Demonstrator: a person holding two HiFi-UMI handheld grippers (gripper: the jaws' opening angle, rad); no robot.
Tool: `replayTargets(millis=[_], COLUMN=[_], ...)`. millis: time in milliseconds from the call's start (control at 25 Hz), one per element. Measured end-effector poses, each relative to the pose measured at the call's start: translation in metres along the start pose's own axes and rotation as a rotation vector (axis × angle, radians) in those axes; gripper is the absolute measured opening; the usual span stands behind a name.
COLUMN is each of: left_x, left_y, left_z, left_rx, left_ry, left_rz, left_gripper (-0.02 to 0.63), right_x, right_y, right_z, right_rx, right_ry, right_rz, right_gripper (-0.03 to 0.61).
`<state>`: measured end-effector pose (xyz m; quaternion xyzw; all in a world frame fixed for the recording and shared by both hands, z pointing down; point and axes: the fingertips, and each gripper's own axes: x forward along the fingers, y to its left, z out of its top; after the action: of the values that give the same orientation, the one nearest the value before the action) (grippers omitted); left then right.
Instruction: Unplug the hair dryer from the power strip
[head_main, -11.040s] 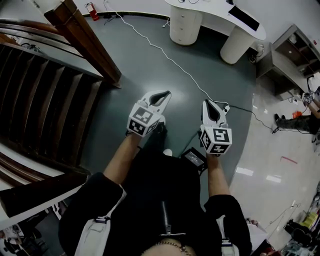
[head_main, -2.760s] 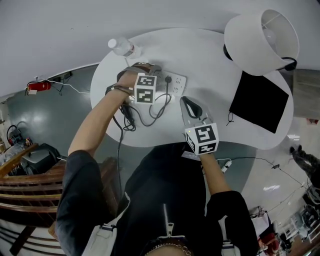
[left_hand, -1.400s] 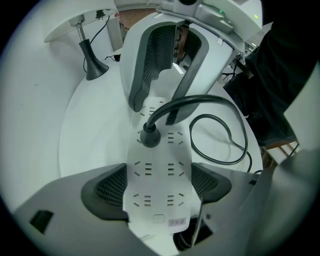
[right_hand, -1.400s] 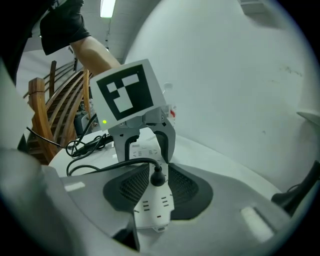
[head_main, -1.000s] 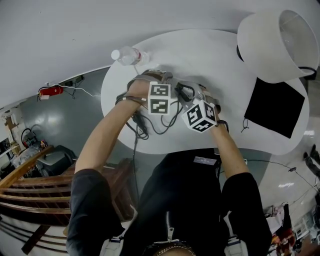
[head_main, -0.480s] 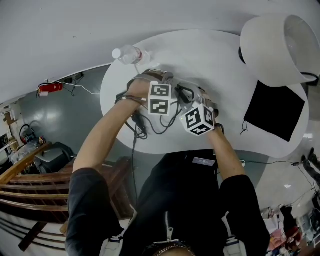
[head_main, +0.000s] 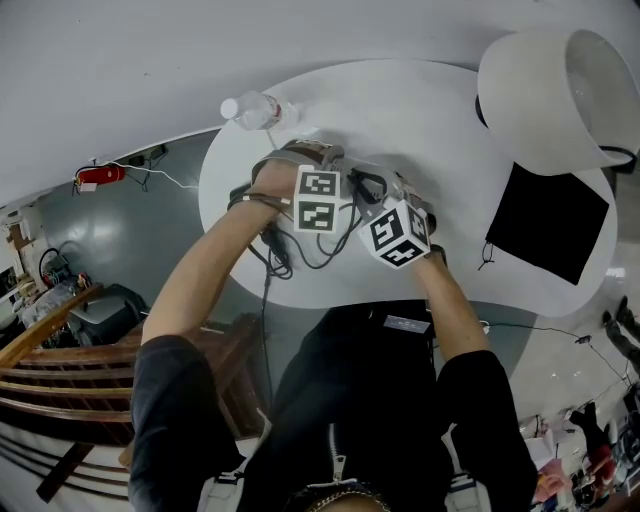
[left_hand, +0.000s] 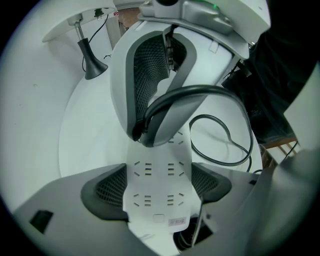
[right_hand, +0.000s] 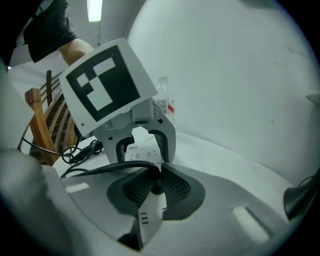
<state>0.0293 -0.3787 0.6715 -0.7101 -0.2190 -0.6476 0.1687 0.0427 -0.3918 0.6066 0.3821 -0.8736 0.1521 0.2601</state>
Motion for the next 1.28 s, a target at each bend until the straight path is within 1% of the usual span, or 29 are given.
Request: replayTargets(millis=[160,280,360,480,600,680,800,880,960,1040,1120,1200,1280], left_x=[0.0013,0.0011,0.0013,0.002,0.0017,0.0018,0.0022,0.0017,0.001,0.0008,0.0008,0.0007,0.0004], left_y=[0.0007,-0.0002,-0.0011,-0.002,-0.0023,-0.0015,-0.0009,-0.0008,-0.0005,-0.0004,-0.0004,-0.0001,-0.0002], left_z=[-0.0003,0.0005,0.0006,0.0006,-0.0002,0.0005,0.0013,0.0011,0.0012,0.0014,0.001,0.0006,0.0009], left_rx=[-0.007,0.008,0.019,0.025,0.021,0.014,0.013,0.015,0.018,0.017,0.01,0.007,0.005], left_ry=[0.012,0.009,0.013,0.02,0.02,0.015,0.014,0.015,0.013,0.012,0.01,0.005,-0.002], left_rz=[0.002,0.002,0.003,0.001,-0.001,-0.002,-0.003,-0.003,0.0,0.005,0.006,0.004,0.001], left_gripper=[0.383,0.383,0.383,0.383,0.383,0.383,0.383,0.383,0.383,0.383,0.383,0.383,0.383], right_x=[0.0001,-0.0011,-0.0013,-0.0017,-0.0016,-0.0021,-0.0028,-0.0029,-0.0031,-0.0036,-0.0038,-0.0041,-0.0048], right_y=[0.003,0.0055,0.0053,0.0023,0.0015,0.0019,0.0051,0.0063,0.0041,-0.0005,-0.0027,-0.002,0.0013], right_z=[-0.0018,-0.0032,-0.003,-0.0008,0.0006,-0.0004,-0.0023,-0.0021,-0.0009,0.0017,0.0039,0.0039,0.0023], right_rx=[-0.057,-0.087,-0.075,-0.017,0.005,-0.019,-0.085,-0.101,-0.072,-0.008,0.023,0.011,-0.028], right_ry=[0.012,0.014,0.01,0.002,0.001,0.005,0.013,0.012,0.004,-0.01,-0.018,-0.017,-0.008], right_rz=[-0.04,-0.044,-0.024,0.004,0.005,-0.011,-0.03,-0.034,-0.025,-0.011,-0.01,-0.022,-0.034], right_gripper=[0.043,0.041,0.041,0.041,0.041,0.041,0.041,0.041,0.041,0.04,0.04,0.04,0.04])
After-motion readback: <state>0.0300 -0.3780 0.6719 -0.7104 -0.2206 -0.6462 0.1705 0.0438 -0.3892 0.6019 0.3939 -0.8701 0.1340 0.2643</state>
